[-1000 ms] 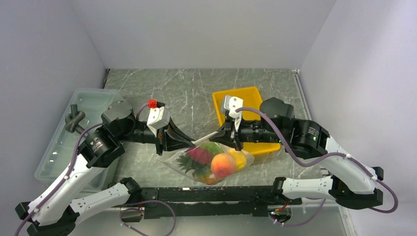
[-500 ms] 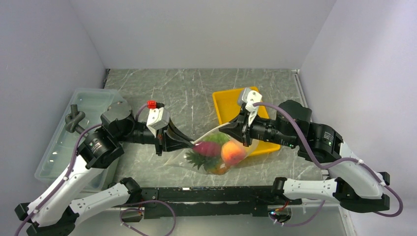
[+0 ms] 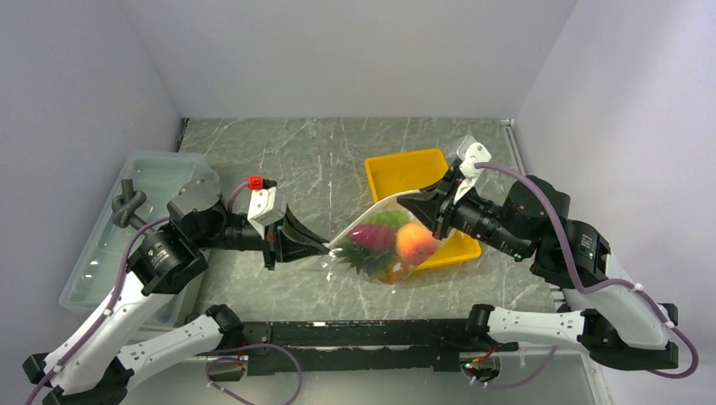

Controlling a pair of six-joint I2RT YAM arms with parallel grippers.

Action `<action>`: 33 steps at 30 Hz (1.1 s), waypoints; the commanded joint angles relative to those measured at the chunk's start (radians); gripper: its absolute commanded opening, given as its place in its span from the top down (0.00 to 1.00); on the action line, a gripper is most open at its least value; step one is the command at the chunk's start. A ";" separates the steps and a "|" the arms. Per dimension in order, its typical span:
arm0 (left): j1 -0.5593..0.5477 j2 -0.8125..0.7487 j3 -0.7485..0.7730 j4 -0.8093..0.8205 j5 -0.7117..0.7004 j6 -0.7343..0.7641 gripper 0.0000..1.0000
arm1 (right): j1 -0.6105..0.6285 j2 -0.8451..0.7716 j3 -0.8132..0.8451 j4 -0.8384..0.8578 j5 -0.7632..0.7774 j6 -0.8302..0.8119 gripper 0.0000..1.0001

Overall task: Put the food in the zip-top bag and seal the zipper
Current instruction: Zip the zipper food storage bag.

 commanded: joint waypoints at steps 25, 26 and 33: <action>-0.002 -0.057 -0.087 -0.106 -0.126 0.014 1.00 | -0.008 -0.153 -0.066 0.273 0.446 -0.007 1.00; -0.002 -0.059 -0.086 -0.109 -0.128 0.015 1.00 | -0.008 -0.152 -0.065 0.273 0.446 -0.008 1.00; -0.001 -0.062 -0.084 -0.094 -0.140 0.004 0.98 | -0.008 -0.124 -0.059 0.263 0.408 -0.008 1.00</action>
